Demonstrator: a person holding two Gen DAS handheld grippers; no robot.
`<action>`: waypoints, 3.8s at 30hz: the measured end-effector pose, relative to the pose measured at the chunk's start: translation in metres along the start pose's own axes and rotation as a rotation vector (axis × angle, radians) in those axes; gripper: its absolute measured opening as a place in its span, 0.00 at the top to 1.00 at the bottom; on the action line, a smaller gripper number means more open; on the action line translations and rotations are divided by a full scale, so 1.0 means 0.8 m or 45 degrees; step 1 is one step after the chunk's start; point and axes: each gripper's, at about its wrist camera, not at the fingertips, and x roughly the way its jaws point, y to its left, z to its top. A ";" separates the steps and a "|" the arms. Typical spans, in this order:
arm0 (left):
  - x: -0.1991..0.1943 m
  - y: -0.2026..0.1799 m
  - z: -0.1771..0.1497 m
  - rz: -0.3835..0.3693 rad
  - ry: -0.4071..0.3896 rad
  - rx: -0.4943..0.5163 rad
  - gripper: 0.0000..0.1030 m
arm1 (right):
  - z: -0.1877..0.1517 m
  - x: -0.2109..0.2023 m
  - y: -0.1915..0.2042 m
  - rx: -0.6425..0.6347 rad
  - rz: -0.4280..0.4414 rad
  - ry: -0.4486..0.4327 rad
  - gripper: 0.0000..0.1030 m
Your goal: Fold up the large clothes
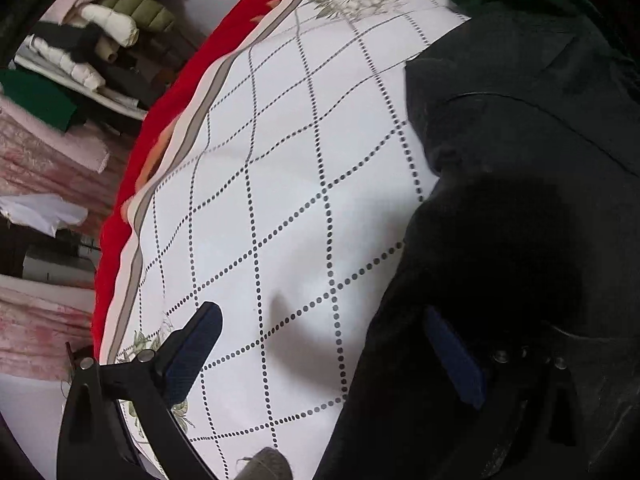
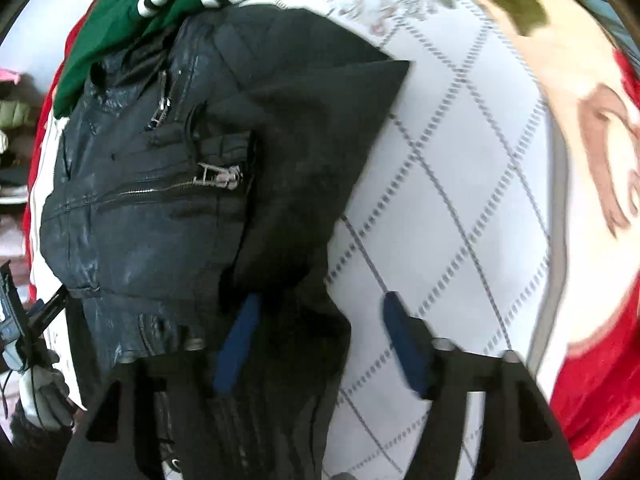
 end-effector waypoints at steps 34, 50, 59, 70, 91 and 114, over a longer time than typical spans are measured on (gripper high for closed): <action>-0.031 0.004 -0.040 -0.496 -0.054 0.160 0.96 | -0.041 0.063 0.081 0.128 0.057 0.078 0.88; -0.001 0.042 -0.080 -0.488 0.143 0.002 0.75 | -0.078 0.061 0.114 0.182 -0.175 0.222 0.70; 0.001 0.100 -0.083 -0.481 0.092 -0.083 0.12 | -0.070 -0.040 0.096 0.290 -0.065 -0.029 0.42; -0.039 0.093 -0.029 -0.262 -0.099 -0.091 0.12 | -0.049 0.068 0.123 0.135 -0.148 0.018 0.59; 0.024 0.031 0.013 -0.171 -0.132 0.050 0.00 | -0.070 0.032 0.053 0.353 -0.142 0.020 0.88; -0.010 -0.002 0.000 0.025 -0.099 0.082 0.00 | -0.081 0.013 0.078 0.171 -0.142 0.071 0.41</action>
